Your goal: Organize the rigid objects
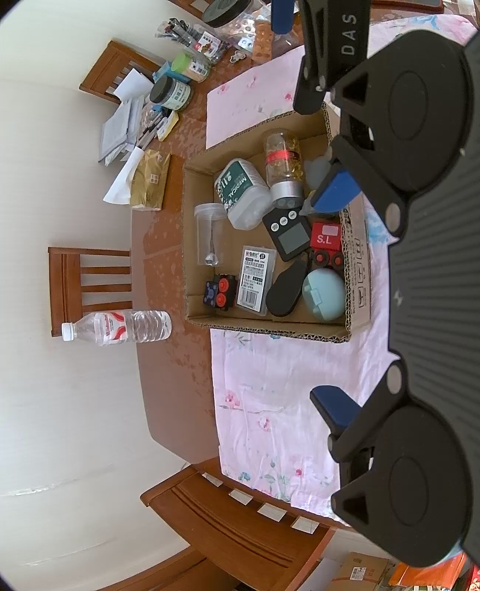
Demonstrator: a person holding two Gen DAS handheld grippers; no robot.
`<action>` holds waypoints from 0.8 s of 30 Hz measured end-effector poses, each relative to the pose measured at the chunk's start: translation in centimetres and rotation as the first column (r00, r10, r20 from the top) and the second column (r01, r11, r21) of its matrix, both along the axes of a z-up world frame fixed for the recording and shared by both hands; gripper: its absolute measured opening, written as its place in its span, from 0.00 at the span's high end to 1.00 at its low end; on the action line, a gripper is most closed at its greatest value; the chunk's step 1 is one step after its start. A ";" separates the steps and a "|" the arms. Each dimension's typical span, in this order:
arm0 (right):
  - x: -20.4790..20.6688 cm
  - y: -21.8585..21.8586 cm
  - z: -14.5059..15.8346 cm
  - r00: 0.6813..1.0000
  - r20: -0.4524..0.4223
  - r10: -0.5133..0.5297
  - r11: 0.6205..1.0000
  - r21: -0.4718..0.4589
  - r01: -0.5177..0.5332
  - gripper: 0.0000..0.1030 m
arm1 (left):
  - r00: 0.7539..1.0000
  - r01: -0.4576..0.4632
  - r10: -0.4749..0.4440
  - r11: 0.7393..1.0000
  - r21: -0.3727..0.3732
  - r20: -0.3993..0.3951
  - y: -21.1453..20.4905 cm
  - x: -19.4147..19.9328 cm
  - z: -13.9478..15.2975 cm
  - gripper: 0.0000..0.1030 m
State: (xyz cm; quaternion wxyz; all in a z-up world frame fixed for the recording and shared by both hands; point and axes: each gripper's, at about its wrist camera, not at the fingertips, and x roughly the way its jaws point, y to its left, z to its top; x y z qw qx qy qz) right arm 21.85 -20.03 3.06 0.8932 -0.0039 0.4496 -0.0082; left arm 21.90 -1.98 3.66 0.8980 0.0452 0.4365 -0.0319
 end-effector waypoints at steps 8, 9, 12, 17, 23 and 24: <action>-0.2 0.2 0.1 1.000 0.002 0.003 1.000 -0.002 -0.003 0.00 | 1.000 -0.004 0.004 1.000 -0.002 -0.002 0.2 -0.3 0.1 0.03; -0.2 0.2 0.2 1.000 0.003 0.004 1.000 -0.001 -0.004 0.00 | 1.000 -0.004 0.004 1.000 -0.002 -0.002 0.2 -0.3 0.1 0.03; -0.3 0.2 0.2 1.000 0.003 0.004 1.000 -0.001 -0.004 0.00 | 1.000 -0.004 0.004 1.000 -0.004 -0.003 0.2 -0.4 0.1 0.03; -0.5 0.3 0.3 1.000 0.006 0.003 1.000 -0.002 -0.003 0.00 | 1.000 -0.004 0.004 1.000 -0.004 -0.003 0.3 -0.4 0.2 0.03; -0.7 0.6 0.5 1.000 0.010 0.004 1.000 -0.006 -0.004 0.00 | 1.000 -0.004 0.004 1.000 -0.003 -0.005 0.4 -0.5 0.3 0.03; -0.8 0.6 0.6 1.000 0.010 0.003 1.000 -0.006 -0.003 0.00 | 1.000 -0.004 0.004 1.000 -0.003 -0.005 0.4 -0.5 0.3 0.03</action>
